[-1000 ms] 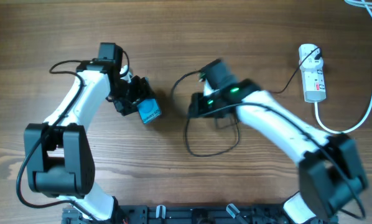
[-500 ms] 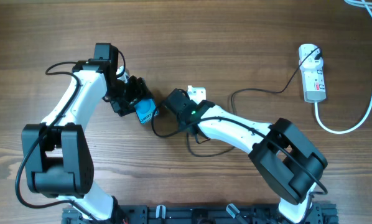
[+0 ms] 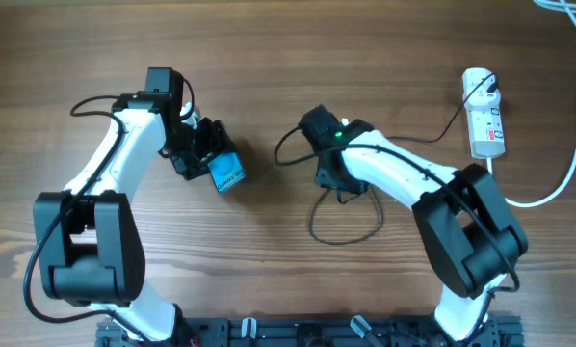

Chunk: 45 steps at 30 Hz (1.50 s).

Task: Plug charger to phone and switch on socket
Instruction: 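Grasp the USB-C plug end of the cable with the right gripper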

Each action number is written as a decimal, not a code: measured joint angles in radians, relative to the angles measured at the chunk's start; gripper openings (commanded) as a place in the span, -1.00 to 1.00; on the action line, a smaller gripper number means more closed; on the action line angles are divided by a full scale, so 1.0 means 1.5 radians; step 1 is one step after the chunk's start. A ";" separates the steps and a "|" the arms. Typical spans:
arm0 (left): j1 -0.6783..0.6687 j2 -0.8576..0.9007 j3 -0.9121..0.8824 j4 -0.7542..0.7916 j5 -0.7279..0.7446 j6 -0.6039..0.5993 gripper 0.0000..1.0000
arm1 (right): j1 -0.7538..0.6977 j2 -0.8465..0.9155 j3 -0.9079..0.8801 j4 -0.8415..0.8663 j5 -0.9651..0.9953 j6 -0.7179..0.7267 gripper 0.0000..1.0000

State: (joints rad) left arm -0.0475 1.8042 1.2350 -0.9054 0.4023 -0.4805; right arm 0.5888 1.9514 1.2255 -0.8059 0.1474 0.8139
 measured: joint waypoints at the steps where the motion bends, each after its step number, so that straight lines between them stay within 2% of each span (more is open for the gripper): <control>1: 0.000 0.000 0.000 0.000 0.000 0.000 0.42 | -0.001 0.000 0.000 0.000 -0.010 0.007 -0.24; 5: 0.000 0.000 0.000 0.000 0.000 0.000 0.42 | -0.002 0.000 0.000 0.000 -0.048 0.051 -0.15; 12: 0.000 0.000 0.000 0.000 0.000 0.000 0.43 | -0.002 -0.002 -0.005 0.004 -0.071 0.104 -0.13; 17: 0.000 0.000 0.000 0.000 0.000 0.000 0.42 | -0.002 -0.002 -0.005 0.004 -0.080 0.113 -0.12; 34: 0.000 0.000 0.000 0.000 0.000 0.000 0.42 | -0.002 -0.003 -0.005 0.010 -0.103 0.143 0.09; 39: 0.000 0.000 0.000 0.000 0.000 0.000 0.42 | -0.002 -0.004 -0.005 0.011 -0.109 0.132 0.28; 45: 0.000 0.000 0.000 0.000 0.000 0.000 0.40 | -0.002 -0.005 -0.001 -0.017 -0.126 0.056 0.61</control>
State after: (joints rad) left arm -0.0475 1.8042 1.2350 -0.9054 0.4023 -0.4805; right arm 0.5861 1.9446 1.2247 -0.8318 -0.0422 0.8974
